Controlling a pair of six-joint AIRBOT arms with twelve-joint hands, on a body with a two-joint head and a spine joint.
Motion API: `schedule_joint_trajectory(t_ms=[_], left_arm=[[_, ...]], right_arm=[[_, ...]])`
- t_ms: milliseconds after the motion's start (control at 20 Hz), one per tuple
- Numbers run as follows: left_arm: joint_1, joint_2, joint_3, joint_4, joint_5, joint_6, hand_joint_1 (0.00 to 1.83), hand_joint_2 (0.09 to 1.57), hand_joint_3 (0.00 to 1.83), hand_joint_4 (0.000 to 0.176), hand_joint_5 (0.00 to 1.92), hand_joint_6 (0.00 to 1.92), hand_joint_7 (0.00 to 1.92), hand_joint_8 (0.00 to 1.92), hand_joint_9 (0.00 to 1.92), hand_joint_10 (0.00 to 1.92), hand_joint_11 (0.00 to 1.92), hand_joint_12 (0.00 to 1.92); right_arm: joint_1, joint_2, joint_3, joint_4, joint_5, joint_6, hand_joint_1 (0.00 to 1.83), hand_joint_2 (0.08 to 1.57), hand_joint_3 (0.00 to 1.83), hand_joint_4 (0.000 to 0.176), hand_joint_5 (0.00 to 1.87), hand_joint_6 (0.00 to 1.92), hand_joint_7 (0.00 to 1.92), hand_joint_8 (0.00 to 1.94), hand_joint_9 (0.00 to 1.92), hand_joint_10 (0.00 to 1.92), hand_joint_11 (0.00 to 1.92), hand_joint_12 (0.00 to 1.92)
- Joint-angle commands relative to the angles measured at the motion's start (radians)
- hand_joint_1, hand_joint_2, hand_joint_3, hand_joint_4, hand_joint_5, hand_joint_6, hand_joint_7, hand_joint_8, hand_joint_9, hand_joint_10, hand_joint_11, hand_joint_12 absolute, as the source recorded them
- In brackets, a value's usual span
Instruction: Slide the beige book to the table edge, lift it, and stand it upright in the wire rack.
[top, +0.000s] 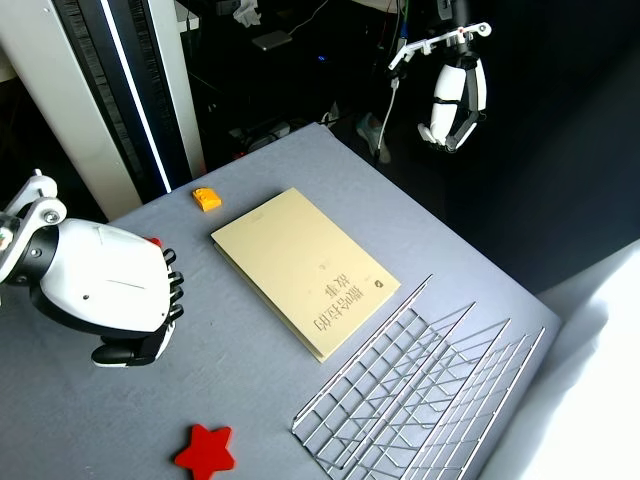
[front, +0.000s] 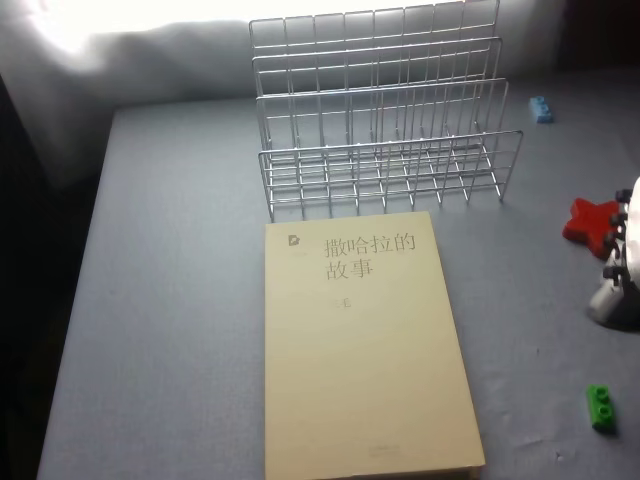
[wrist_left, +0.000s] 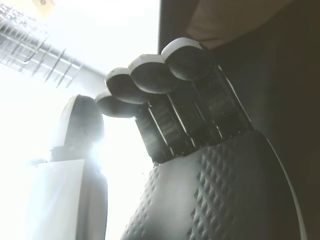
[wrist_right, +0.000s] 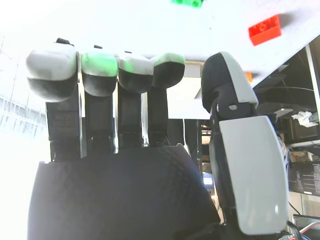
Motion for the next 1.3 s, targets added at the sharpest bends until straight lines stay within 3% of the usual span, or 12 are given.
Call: schedule_joint_trajectory(t_ms=[0, 400, 700, 950, 1150, 1250], left_arm=[[-0.005, 0.006, 0.006, -0.02, -0.069, -0.016, 0.2, 1.16, 0.01, 0.0, 0.23, 0.01, 0.23, 0.01, 0.22, 0.02, 0.0, 0.58], [0.01, 0.001, 0.012, -0.033, -0.073, -0.056, 0.17, 1.19, 0.0, 0.0, 0.23, 0.01, 0.25, 0.01, 0.23, 0.01, 0.0, 0.54], [-0.018, -0.008, 0.029, -0.05, 0.022, -0.024, 0.17, 1.19, 0.0, 0.0, 0.24, 0.0, 0.24, 0.0, 0.21, 0.0, 0.0, 0.55], [0.01, 0.004, 0.047, -0.05, 0.018, -0.064, 0.19, 1.18, 0.0, 0.0, 0.21, 0.0, 0.23, 0.0, 0.21, 0.0, 0.0, 0.5], [0.034, -0.032, 0.097, -0.012, -0.024, -0.064, 0.18, 1.18, 0.0, 0.0, 0.23, 0.0, 0.25, 0.0, 0.23, 0.0, 0.0, 0.56], [0.062, -0.066, 0.145, 0.103, -0.071, -0.065, 0.16, 1.18, 0.0, 0.0, 0.22, 0.0, 0.25, 0.0, 0.23, 0.0, 0.0, 0.55]], right_arm=[[0.009, 0.0, 0.002, 0.027, -0.041, 0.0, 0.18, 1.15, 0.01, 0.0, 0.26, 0.01, 0.28, 0.0, 0.25, 0.01, 0.0, 0.73], [-0.026, -0.032, 0.032, 0.027, -0.046, -0.005, 0.2, 1.16, 0.0, 0.0, 0.27, 0.0, 0.3, 0.0, 0.29, 0.01, 0.0, 0.82], [-0.078, -0.103, 0.042, 0.027, -0.105, -0.018, 0.19, 1.16, 0.0, 0.0, 0.29, 0.0, 0.31, 0.0, 0.3, 0.0, 0.0, 0.8], [-0.076, -0.171, 0.074, 0.027, -0.138, -0.014, 0.21, 1.16, 0.0, 0.0, 0.26, 0.0, 0.28, 0.0, 0.28, 0.0, 0.0, 0.78], [-0.074, -0.229, 0.112, 0.027, -0.139, -0.01, 0.2, 1.17, 0.0, 0.0, 0.26, 0.0, 0.29, 0.0, 0.28, 0.0, 0.0, 0.76], [-0.077, -0.244, 0.115, 0.027, -0.159, -0.002, 0.21, 1.16, 0.0, 0.0, 0.29, 0.01, 0.3, 0.01, 0.3, 0.01, 0.0, 0.79]])
